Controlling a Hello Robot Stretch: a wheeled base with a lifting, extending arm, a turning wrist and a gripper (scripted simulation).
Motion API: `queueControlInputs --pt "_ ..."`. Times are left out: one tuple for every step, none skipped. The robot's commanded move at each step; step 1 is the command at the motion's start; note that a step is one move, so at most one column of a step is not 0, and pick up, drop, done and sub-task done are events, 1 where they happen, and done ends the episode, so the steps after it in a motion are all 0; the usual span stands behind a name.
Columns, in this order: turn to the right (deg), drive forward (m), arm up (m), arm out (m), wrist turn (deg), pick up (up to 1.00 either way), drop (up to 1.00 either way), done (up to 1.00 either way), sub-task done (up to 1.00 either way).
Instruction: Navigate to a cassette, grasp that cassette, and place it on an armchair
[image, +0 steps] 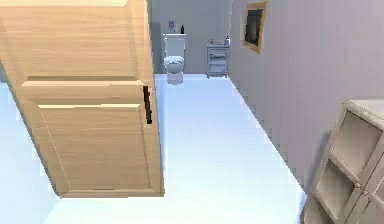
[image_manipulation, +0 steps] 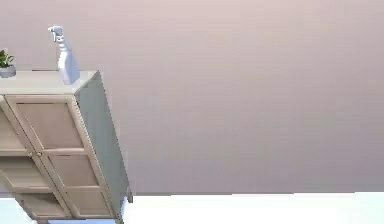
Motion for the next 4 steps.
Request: queueControlInputs --pt "42.0 0.0 0.0 0.0 0.0 0.0 0.0 0.0 0.0" --pt "0.0 0.1 0.0 0.0 0.0 0.0 0.0 0.0 0.0" --pt "-45.0 0.0 0.0 0.0 0.0 0.0 0.0 0.0 0.0" --pt "-42.0 0.0 0.0 0.0 0.0 0.0 0.0 0.0 0.0"
